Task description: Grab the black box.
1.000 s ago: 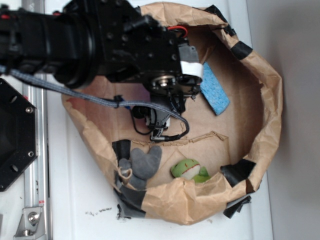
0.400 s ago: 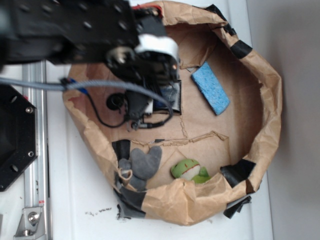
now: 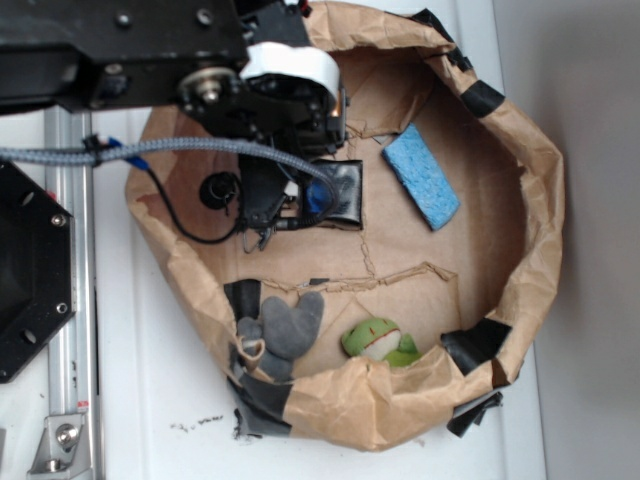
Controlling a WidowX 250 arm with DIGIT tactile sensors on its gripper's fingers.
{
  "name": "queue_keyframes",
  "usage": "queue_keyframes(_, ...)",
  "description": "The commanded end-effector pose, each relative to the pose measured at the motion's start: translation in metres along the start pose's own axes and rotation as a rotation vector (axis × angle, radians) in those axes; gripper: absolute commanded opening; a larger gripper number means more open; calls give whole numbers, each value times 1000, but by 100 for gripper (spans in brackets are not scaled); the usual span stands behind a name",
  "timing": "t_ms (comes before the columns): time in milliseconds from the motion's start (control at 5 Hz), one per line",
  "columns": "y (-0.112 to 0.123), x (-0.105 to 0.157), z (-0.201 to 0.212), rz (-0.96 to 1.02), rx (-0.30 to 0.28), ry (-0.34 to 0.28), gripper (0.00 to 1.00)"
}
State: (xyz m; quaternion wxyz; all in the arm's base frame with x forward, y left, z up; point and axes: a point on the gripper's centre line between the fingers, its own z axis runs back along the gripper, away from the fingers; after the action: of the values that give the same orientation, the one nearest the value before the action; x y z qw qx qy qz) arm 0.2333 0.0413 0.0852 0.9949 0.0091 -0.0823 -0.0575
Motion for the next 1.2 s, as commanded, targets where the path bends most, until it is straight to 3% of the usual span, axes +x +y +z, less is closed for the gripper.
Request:
queue_keyframes(0,-11,17,-20,0,-14,0,100)
queue_keyframes(400,-17,29,-38,70,8,-41,100)
queue_keyframes(600,-17,32,-56,68,19,-28,100)
queue_keyframes(800,-23,32,-86,40,2,35,100)
queue_keyframes(1000,-32,25,-90,8,-15,58,100)
